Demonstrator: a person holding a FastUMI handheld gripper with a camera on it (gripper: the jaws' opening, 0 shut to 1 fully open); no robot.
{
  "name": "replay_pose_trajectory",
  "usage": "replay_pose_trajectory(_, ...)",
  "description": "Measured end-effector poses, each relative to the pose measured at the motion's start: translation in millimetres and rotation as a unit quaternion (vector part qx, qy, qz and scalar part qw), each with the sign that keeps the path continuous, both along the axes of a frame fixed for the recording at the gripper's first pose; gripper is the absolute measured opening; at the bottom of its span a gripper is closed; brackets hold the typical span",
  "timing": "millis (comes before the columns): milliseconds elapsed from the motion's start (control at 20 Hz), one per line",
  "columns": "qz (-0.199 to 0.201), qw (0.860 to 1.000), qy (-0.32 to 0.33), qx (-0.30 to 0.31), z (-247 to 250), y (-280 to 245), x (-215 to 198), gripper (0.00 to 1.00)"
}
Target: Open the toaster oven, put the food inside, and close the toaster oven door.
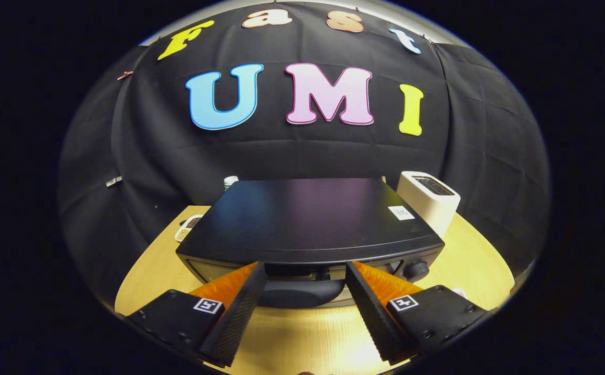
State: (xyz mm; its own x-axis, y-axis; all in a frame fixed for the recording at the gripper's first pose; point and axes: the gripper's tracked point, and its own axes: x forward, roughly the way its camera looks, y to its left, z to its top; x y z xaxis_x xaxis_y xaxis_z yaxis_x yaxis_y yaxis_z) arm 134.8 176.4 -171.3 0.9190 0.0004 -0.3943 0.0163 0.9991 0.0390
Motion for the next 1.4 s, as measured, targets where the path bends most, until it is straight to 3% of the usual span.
replay_pose_trajectory(250, -0.005, 0.999, 0.024, 0.045, -6.4, -1.3, -9.3, 1.0)
replay_pose_trajectory(600, 0.021, 0.996, 0.062, 0.058, -25.7, -2.0, -53.2, 1.0)
replay_pose_trajectory(800, 0.05, 0.994, 0.097, 0.016, -48.3, -0.7, -84.6, 1.0)
replay_pose_trajectory(1050, 0.054, 0.986, 0.149, 0.046, -87.9, -1.1, -111.6, 1.0)
replay_pose_trajectory(1400, 0.084, 0.976, 0.202, 0.009, -144.4, -3.4, -133.7, 1.0)
